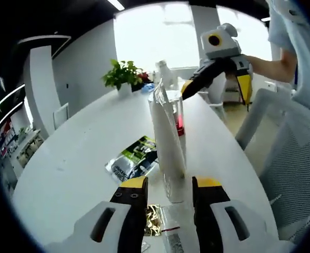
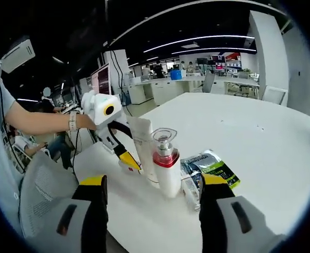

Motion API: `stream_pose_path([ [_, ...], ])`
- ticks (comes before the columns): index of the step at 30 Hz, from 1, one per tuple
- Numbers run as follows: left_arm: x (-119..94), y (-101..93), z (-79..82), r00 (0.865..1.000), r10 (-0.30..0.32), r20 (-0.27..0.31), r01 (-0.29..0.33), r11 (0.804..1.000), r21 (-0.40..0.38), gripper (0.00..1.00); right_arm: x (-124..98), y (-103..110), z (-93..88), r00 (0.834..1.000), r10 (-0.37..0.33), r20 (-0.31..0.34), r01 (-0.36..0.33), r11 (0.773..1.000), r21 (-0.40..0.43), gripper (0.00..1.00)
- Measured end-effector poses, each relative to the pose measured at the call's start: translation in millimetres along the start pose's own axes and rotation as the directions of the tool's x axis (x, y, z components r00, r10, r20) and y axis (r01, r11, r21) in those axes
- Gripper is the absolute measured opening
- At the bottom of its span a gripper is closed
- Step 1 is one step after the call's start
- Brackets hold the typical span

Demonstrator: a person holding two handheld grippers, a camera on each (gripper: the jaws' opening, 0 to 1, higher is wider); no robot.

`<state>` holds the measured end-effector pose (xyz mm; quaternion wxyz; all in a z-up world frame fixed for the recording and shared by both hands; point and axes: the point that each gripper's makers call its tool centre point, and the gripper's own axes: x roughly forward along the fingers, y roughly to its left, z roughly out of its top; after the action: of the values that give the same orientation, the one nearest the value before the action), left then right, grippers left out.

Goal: Arrange the skincare products in the storage area until every visible bottle or jar stands upright without overlapping.

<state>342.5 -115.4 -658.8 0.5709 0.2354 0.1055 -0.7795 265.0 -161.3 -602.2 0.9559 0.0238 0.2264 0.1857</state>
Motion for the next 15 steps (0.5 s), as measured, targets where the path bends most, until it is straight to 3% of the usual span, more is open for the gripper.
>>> stream_pose_path([
  [9, -16, -2.6, 1.6, 0.996, 0.088, -0.004, -0.088, 0.993, -0.072, 0.45, -1, 1, 5.3, 1.000, -0.018, 0.019, 0.019, 0.999, -0.034, 0.83],
  [15, -28, -2.8, 2.3, 0.986, 0.168, -0.008, -0.168, 0.980, -0.104, 0.53, -3, 0, 8.6, 0.999, -0.032, 0.029, 0.034, 0.998, -0.050, 0.88],
])
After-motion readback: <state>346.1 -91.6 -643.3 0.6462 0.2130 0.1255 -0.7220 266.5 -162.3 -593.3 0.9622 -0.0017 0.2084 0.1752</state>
